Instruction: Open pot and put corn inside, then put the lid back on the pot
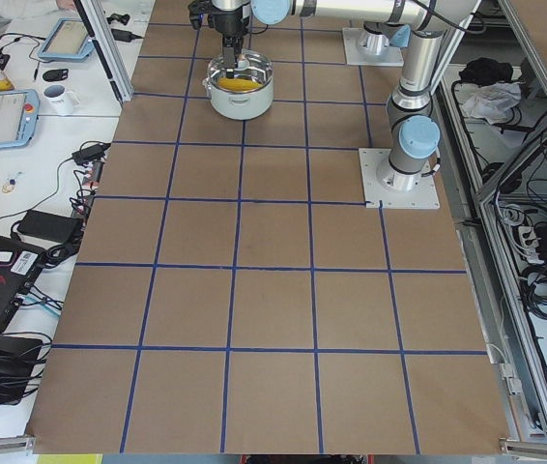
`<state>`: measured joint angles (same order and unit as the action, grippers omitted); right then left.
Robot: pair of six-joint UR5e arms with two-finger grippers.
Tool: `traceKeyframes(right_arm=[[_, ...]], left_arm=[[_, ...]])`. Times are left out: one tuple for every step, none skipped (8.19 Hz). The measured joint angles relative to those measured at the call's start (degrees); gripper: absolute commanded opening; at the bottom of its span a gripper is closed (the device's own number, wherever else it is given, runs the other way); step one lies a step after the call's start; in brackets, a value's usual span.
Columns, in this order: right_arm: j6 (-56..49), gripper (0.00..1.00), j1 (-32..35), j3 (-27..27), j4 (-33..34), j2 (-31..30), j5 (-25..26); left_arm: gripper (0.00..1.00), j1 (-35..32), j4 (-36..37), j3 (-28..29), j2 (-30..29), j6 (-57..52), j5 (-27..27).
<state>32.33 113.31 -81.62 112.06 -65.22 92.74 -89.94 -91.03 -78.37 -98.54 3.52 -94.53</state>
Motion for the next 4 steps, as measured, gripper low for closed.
traceKeyframes(right_arm=[[0.0, 0.27, 0.0, 0.0, 0.0, 0.0, 0.0], [0.0, 0.27, 0.0, 0.0, 0.1, 0.1, 0.0], [0.0, 0.35, 0.0, 0.0, 0.2, 0.1, 0.0], [-0.1, 0.46, 0.0, 0.0, 0.2, 0.1, 0.0]], left_arm=[[1.0, 0.0, -0.2, 0.0, 0.1, 0.0, 1.3], [1.0, 0.0, -0.3, 0.0, 0.4, -0.1, 2.2], [1.0, 0.0, -0.4, -0.2, 0.9, -0.2, 2.8], [1.0, 0.0, -0.5, -0.6, 1.2, -0.4, 3.0]])
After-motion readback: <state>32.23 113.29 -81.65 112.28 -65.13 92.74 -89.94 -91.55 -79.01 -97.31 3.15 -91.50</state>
